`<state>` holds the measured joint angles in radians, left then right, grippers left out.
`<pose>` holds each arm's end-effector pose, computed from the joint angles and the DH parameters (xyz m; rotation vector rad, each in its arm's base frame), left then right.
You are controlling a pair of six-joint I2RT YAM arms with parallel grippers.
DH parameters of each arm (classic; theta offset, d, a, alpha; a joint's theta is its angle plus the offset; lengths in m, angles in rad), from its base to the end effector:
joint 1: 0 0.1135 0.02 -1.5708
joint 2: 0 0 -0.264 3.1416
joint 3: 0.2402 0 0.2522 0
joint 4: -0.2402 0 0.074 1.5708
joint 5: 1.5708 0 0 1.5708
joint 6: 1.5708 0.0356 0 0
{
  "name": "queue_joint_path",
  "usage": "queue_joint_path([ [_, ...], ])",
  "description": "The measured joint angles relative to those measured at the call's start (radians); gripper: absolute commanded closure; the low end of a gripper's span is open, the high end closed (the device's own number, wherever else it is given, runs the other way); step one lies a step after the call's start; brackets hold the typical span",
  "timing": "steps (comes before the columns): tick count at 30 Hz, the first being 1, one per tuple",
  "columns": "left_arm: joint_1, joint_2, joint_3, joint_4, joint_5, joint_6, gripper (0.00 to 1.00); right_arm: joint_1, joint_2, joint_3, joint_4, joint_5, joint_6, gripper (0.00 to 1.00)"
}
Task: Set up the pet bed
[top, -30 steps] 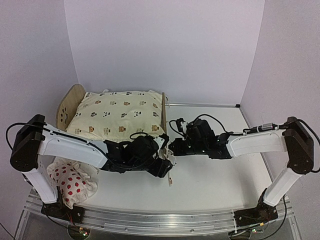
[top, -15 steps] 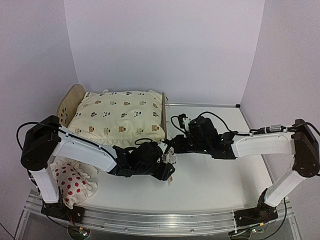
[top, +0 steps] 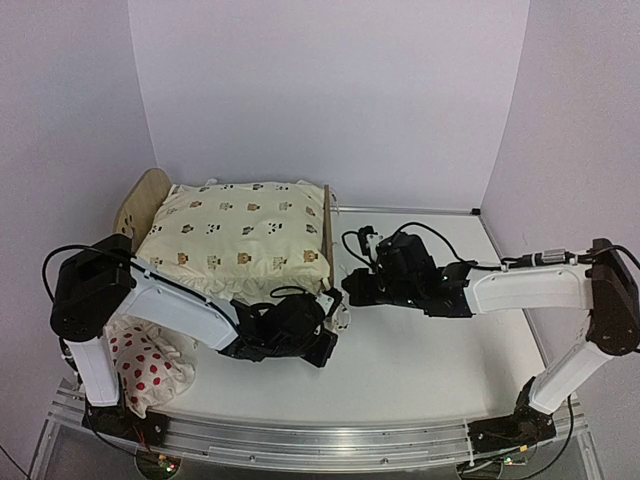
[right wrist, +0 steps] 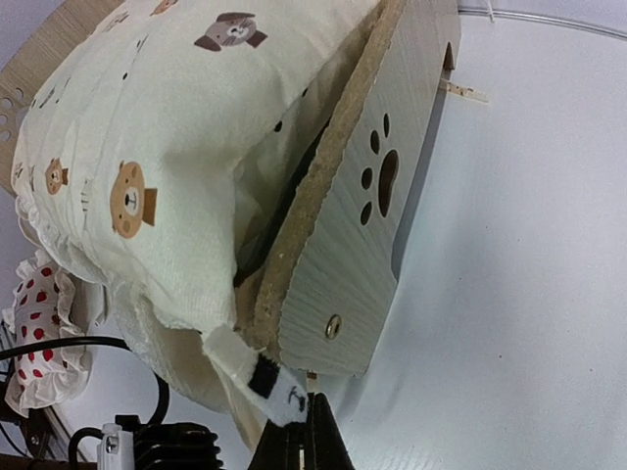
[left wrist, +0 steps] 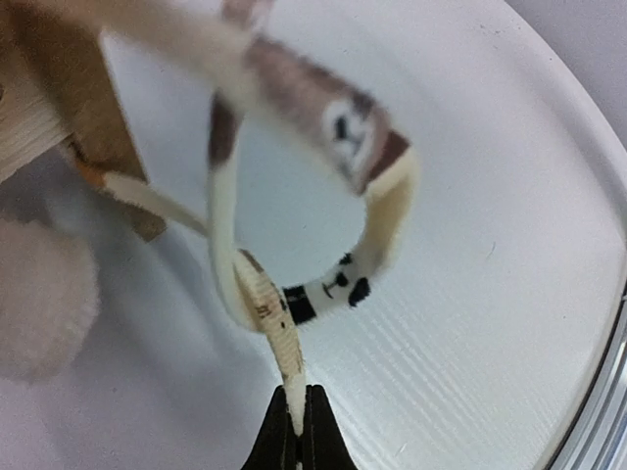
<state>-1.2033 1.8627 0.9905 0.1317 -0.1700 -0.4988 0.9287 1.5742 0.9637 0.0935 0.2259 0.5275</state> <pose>0.1421 -0.3524 0.1437 0.7411 2.2766 -0.6586 0.2163 0.2759 0.2325 -0.2874 2.1206 0.6459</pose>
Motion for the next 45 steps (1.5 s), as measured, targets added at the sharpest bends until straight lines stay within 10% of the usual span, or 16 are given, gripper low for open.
queue_joint_path([
  [30, 0.105, -0.188, -0.232, -0.108, -0.12, -0.09, 1.0, -0.332, 0.14, 0.468, -0.25, -0.142, -0.104, 1.0],
  [45, 0.108, -0.263, -0.234, -0.161, -0.073, -0.104, 1.0, -0.391, -0.033, 0.239, -0.227, -0.338, -0.043, 1.0],
])
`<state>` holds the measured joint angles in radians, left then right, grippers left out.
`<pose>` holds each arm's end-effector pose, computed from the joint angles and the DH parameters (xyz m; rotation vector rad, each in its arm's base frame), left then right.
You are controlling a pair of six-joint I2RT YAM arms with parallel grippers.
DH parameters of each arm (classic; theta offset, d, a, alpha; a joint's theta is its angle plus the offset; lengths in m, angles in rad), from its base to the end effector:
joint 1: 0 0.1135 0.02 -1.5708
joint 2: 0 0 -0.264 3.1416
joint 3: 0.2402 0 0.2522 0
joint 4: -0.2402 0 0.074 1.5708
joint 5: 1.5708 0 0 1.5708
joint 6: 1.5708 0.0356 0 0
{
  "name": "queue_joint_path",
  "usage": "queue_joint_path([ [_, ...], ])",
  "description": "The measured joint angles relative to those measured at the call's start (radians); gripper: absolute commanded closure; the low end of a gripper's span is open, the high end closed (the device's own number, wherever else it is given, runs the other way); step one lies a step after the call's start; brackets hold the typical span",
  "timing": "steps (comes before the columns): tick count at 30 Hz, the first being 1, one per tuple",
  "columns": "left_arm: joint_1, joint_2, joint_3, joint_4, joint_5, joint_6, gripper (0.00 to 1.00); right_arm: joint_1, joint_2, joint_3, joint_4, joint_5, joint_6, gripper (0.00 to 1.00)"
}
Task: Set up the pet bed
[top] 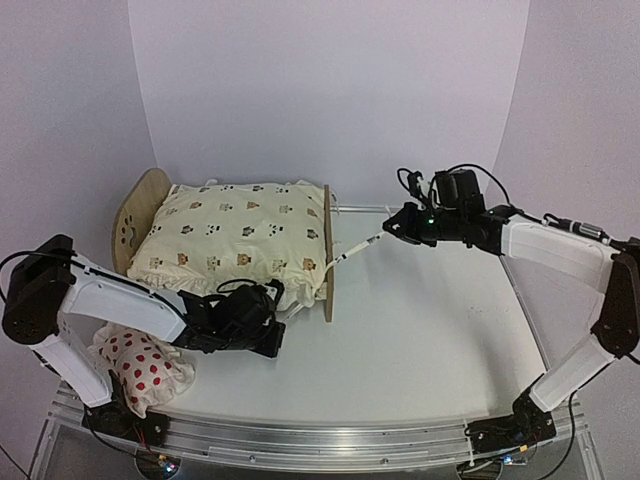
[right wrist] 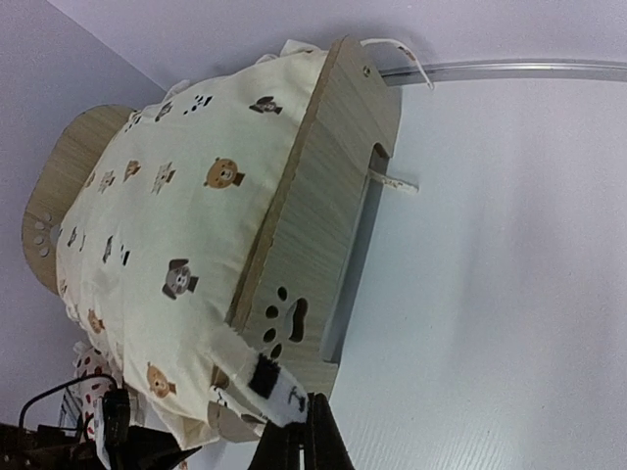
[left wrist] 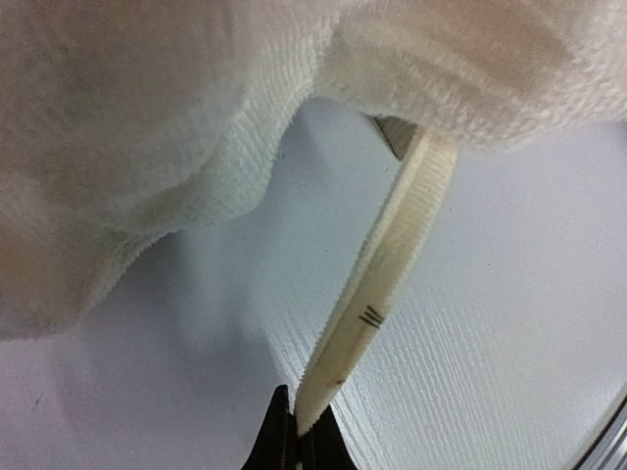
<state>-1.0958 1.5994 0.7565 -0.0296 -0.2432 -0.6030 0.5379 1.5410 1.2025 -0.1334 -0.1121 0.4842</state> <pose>0.1472 -0.2674 0.1513 0.4947 2.4161 -0.4747 0.3076 0.1881 0.3029 -0.1299 2.1204 0.7398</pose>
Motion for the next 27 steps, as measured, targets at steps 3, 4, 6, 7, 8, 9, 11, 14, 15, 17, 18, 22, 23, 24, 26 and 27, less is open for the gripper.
queue_joint_path([
  [3, 0.0, -0.062, -0.001, -0.042, -0.019, -0.001, 1.0, -0.001, -0.079, -0.081, 0.027, -0.05, 0.024, 1.0],
  [4, 0.0, -0.084, -0.004, -0.053, -0.029, -0.006, 1.0, -0.001, -0.113, -0.123, 0.033, -0.052, 0.037, 1.0],
  [6, 0.0, -0.133, -0.013, -0.072, -0.053, -0.018, 1.0, 0.001, -0.193, -0.239, 0.04, -0.044, 0.066, 1.0],
  [7, 0.0, -0.161, -0.018, -0.08, -0.065, -0.024, 1.0, 0.002, -0.225, -0.294, 0.042, -0.037, 0.08, 1.0],
  [8, 0.0, -0.19, -0.023, -0.088, -0.078, -0.032, 1.0, 0.003, -0.251, -0.347, 0.044, -0.028, 0.094, 0.99],
  [9, 0.0, -0.22, -0.029, -0.097, -0.091, -0.04, 1.0, 0.003, -0.271, -0.399, 0.046, -0.017, 0.109, 0.96],
  [11, -0.001, -0.28, -0.045, -0.115, -0.11, -0.057, 0.97, 0.003, -0.286, -0.481, 0.043, -0.001, 0.138, 0.82],
  [14, -0.004, -0.376, -0.068, -0.169, -0.156, -0.083, 0.61, 0.005, -0.271, -0.537, 0.03, 0.0, 0.168, 0.62],
  [15, -0.003, -0.406, -0.073, -0.194, -0.177, -0.094, 0.5, 0.002, -0.264, -0.538, 0.028, -0.001, 0.169, 0.57],
  [17, -0.003, -0.459, -0.078, -0.245, -0.226, -0.123, 0.39, -0.002, -0.248, -0.537, 0.035, -0.008, 0.17, 0.51],
  [18, -0.003, -0.48, -0.078, -0.271, -0.25, -0.141, 0.28, -0.004, -0.243, -0.536, 0.039, -0.015, 0.172, 0.49],
  [22, -0.001, -0.511, -0.077, -0.371, -0.328, -0.214, 0.07, -0.005, -0.219, -0.523, 0.08, -0.077, 0.166, 0.43],
  [23, -0.001, -0.511, -0.077, -0.401, -0.342, -0.237, 0.07, -0.003, -0.215, -0.519, 0.094, -0.095, 0.162, 0.42],
  [24, -0.001, -0.511, -0.076, -0.428, -0.356, -0.253, 0.06, 0.002, -0.214, -0.514, 0.106, -0.111, 0.157, 0.41],
  [26, 0.0, -0.511, -0.068, -0.489, -0.38, -0.278, 0.06, 0.03, -0.21, -0.495, 0.127, -0.142, 0.136, 0.4],
  [27, 0.0, -0.511, -0.059, -0.52, -0.389, -0.29, 0.06, 0.052, -0.208, -0.481, 0.135, -0.154, 0.12, 0.39],
])
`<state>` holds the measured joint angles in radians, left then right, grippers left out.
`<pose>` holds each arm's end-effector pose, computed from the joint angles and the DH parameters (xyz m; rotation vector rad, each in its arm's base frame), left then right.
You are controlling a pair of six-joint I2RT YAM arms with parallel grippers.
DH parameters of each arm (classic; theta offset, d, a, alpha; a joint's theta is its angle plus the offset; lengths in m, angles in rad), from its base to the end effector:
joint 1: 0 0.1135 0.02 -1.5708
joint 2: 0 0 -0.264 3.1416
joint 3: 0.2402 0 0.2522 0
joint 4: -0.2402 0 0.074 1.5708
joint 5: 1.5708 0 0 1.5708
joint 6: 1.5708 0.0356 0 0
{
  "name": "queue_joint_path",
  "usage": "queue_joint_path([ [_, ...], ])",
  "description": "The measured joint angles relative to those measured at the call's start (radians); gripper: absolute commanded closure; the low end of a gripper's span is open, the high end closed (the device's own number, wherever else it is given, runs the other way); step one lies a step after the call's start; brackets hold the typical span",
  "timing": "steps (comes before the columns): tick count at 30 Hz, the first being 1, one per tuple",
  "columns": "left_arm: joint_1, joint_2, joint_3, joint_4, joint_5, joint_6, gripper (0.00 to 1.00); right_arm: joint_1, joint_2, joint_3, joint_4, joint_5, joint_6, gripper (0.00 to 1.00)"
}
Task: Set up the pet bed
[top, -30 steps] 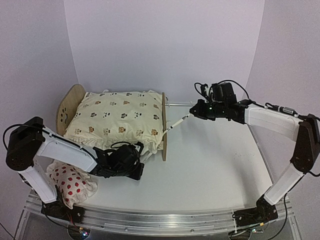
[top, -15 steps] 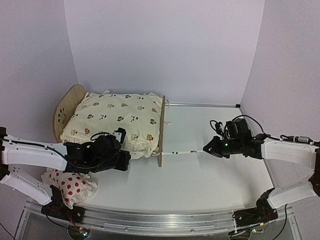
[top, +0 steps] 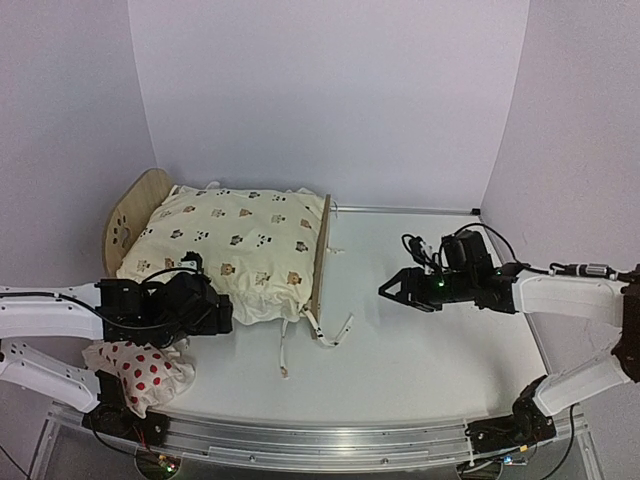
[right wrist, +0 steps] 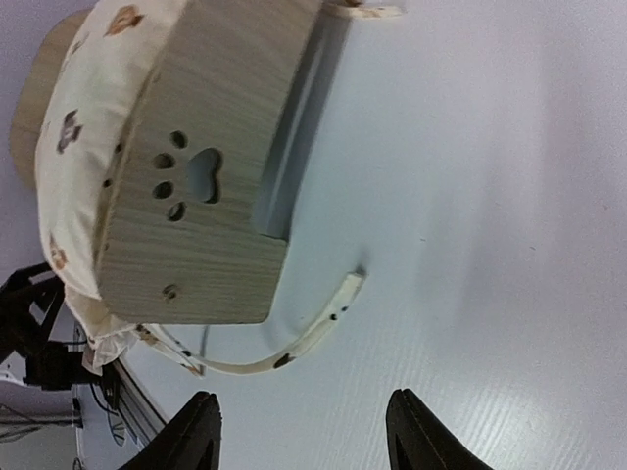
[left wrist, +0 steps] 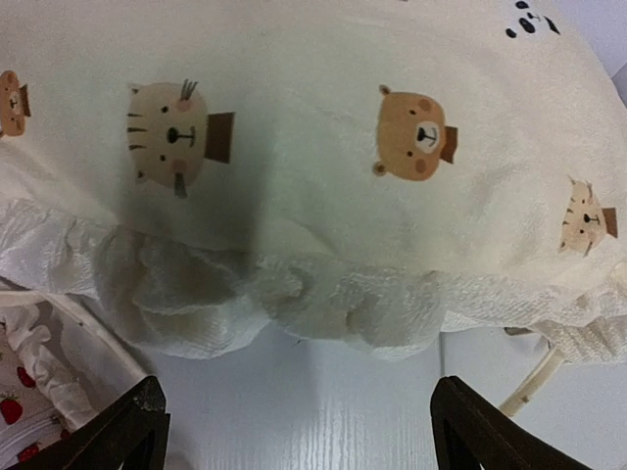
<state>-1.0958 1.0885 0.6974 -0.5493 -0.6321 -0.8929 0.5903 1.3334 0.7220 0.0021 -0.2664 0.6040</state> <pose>0.1136 -0.1749 0.2265 -0.0109 2.2901 -0.2167 0.2289 0.1646 0.2166 -0.1461 2.3190 0.9366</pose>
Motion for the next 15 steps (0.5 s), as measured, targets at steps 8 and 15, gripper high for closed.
queue_joint_path([
  [8, 0.0, -0.014, 0.19, -0.205, -0.081, -0.046, 0.05, 0.33, 0.168, 0.257, 0.049, -0.077, -0.158, 0.36],
  [15, 0.0, -0.039, 0.34, -0.308, -0.167, -0.018, 0.05, 0.51, 0.512, 0.571, 0.064, -0.123, -0.223, 0.36],
])
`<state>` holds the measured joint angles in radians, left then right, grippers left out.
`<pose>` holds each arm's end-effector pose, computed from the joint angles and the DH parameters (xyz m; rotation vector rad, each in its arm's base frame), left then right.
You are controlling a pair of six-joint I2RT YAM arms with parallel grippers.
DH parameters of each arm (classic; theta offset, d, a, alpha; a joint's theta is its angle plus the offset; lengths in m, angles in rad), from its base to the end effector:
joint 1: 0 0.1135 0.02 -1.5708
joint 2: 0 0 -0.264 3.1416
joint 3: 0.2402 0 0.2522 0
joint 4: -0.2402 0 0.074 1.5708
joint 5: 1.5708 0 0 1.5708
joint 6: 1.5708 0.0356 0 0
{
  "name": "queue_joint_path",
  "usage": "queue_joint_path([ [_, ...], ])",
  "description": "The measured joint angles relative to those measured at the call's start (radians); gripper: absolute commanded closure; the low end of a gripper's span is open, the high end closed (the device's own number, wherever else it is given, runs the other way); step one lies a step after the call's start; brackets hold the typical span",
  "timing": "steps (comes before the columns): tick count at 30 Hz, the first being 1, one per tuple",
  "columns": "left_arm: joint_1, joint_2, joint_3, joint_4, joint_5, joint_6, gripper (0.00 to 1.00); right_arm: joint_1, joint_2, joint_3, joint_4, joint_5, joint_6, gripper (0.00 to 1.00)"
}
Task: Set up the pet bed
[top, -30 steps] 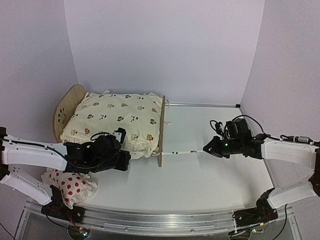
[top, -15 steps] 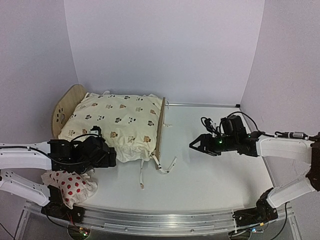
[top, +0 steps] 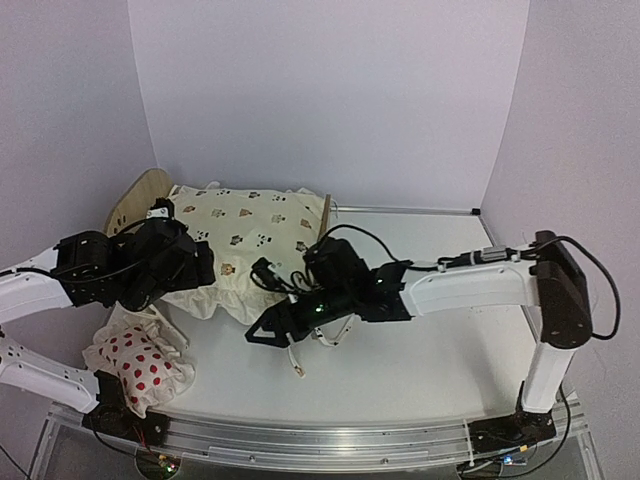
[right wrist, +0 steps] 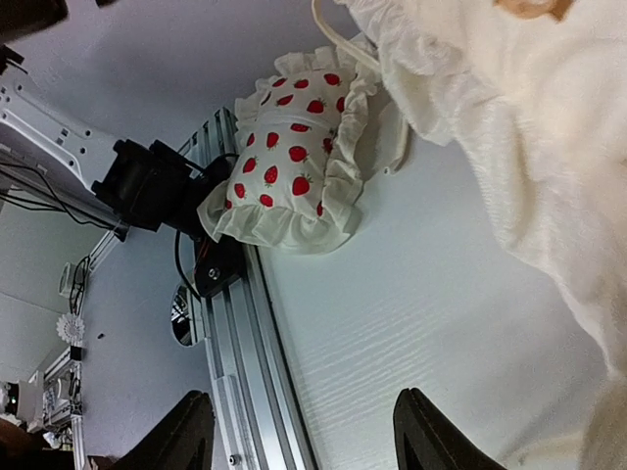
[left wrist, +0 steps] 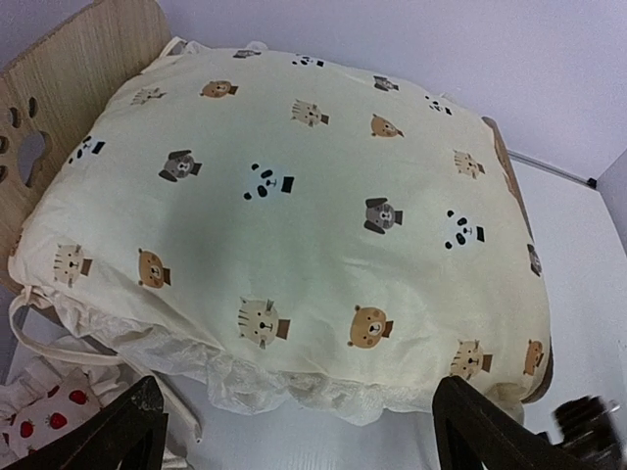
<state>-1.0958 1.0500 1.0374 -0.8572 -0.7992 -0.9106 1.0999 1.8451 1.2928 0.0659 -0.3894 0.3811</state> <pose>0.1133 -0.1645 0.3239 -0.1294 2.1337 -0.1716 0.1813 0.3858 0.2402 -1.0527 2.0339 1.2553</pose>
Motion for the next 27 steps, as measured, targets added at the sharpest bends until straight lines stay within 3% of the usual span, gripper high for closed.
queue_joint_path([
  [11, 0.0, -0.098, 0.084, -0.043, -0.08, 0.092, 0.05, 0.125, 0.402, 0.397, -0.004, 0.001, -0.065, 0.34],
  [17, 0.0, -0.138, 0.087, -0.042, -0.087, 0.139, 0.05, 0.174, 0.595, 0.579, 0.0, 0.053, -0.118, 0.28],
  [27, 0.0, -0.199, 0.066, -0.03, -0.065, 0.206, 0.05, 0.204, 0.835, 0.808, 0.054, 0.15, -0.171, 0.24],
])
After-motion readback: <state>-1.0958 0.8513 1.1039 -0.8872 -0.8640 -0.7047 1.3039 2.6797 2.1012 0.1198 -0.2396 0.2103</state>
